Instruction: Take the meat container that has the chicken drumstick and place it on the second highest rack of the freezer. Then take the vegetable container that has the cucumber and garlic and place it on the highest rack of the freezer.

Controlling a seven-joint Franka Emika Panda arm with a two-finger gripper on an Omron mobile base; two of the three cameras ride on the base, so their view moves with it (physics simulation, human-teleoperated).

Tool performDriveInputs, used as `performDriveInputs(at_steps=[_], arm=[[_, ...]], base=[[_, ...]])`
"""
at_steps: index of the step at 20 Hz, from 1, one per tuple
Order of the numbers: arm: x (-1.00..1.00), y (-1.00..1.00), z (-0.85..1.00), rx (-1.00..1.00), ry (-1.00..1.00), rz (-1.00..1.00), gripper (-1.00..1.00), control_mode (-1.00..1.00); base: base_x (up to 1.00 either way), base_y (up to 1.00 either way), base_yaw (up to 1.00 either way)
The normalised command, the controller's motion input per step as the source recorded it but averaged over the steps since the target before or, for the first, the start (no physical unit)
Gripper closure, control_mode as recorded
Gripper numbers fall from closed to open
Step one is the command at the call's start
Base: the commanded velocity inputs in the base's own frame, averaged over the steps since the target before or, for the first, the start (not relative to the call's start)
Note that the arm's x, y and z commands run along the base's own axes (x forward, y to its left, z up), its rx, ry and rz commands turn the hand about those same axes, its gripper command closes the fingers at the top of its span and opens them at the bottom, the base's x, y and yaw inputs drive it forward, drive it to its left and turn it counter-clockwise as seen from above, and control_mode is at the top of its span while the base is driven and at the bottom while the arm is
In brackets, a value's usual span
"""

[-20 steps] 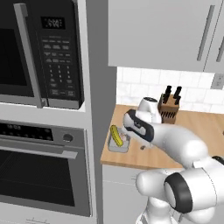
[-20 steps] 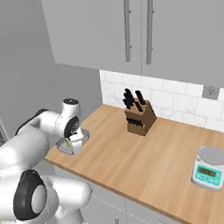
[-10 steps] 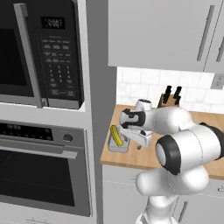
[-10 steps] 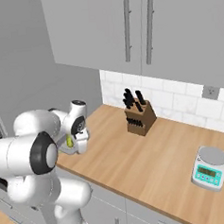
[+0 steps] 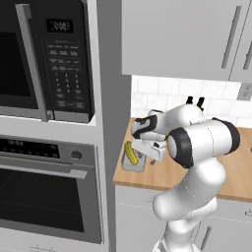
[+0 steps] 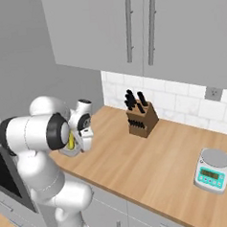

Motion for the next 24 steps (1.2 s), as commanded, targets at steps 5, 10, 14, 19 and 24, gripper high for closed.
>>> performDriveInputs(at_steps=[5, 10, 14, 19, 24], arm=[[-0.01, 0.05, -0.49, 0.00, 0.07, 0.00, 1.00, -1.00], [-0.02, -0.03, -0.30, 0.00, 0.02, 0.00, 1.00, -1.00], [-0.59, -0.31, 0.07, 0.06, -0.22, 0.00, 1.00, -1.00], [-0.41, -0.04, 0.04, 0.01, -0.29, -0.02, 1.00, -1.00], [-0.42, -0.03, 0.01, 0.00, -0.35, 0.00, 1.00, -1.00]], base=[[0.00, 0.00, 0.00], [0.00, 0.00, 0.00], [0.00, 0.00, 0.00], [0.00, 0.00, 0.00], [0.00, 0.00, 0.00]])
